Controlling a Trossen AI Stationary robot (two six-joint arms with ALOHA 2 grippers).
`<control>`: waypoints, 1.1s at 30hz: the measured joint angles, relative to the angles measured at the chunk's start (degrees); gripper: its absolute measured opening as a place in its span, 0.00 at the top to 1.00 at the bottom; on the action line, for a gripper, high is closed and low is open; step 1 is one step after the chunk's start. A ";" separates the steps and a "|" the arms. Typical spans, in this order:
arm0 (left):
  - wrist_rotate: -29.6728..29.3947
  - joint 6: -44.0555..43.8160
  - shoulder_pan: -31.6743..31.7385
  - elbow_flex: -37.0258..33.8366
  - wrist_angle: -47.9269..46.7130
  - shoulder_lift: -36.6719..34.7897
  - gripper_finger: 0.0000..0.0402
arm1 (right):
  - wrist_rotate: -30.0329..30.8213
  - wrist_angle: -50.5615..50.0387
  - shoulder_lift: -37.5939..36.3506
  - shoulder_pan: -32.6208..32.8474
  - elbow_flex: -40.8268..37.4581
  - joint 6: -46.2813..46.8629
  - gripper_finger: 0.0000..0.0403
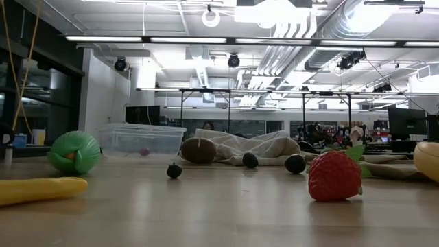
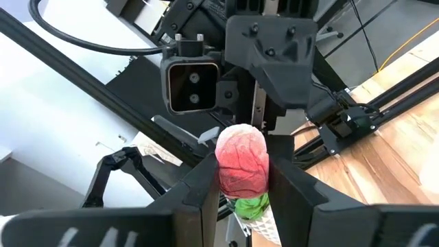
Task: Pick and placing Produce into tupperware
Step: Put the pink peach into the transparent bin
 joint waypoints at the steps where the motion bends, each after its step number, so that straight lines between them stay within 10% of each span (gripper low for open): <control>1: -0.07 0.14 0.00 0.02 0.33 0.00 0.47 | -0.02 0.00 0.00 0.00 0.00 0.00 0.77; 33: 4.76 0.15 0.02 0.13 3.37 1.73 0.47 | -0.05 -0.67 0.02 -0.52 -0.11 -0.19 0.77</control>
